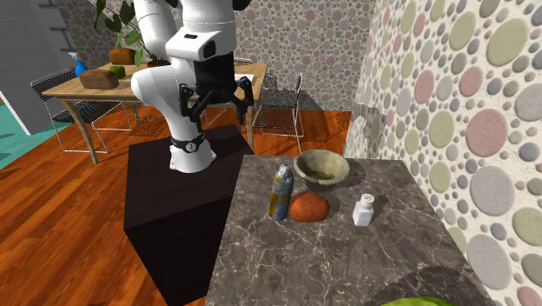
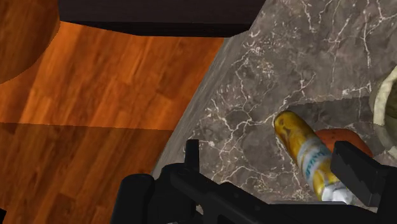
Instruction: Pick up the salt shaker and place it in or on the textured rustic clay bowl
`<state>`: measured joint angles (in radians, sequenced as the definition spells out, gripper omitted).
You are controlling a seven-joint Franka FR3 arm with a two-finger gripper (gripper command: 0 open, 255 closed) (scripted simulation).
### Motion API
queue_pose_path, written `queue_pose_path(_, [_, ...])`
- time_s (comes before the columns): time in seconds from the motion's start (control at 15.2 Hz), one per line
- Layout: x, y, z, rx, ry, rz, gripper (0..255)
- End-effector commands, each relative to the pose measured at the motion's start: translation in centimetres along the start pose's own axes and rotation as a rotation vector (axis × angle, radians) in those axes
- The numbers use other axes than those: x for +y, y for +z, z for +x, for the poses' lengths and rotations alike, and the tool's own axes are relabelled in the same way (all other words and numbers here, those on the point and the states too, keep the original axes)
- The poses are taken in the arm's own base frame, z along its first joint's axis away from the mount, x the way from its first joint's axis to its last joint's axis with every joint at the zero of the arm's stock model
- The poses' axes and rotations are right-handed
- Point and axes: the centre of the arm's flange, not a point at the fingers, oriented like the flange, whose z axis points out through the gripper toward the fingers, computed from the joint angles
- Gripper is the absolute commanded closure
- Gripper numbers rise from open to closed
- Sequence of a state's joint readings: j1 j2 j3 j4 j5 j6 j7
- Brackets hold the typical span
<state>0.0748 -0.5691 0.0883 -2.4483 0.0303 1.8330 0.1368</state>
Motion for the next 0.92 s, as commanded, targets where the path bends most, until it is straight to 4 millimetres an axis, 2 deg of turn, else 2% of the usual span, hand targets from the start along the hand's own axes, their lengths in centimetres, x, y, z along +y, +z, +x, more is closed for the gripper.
queue_pose_path(0.0, [-2.3,0.9,1.5,0.002,-0.002,0.003,0])
queue_pose_path(0.86, [-15.7,6.9,9.8,0.013,-0.020,0.016,0])
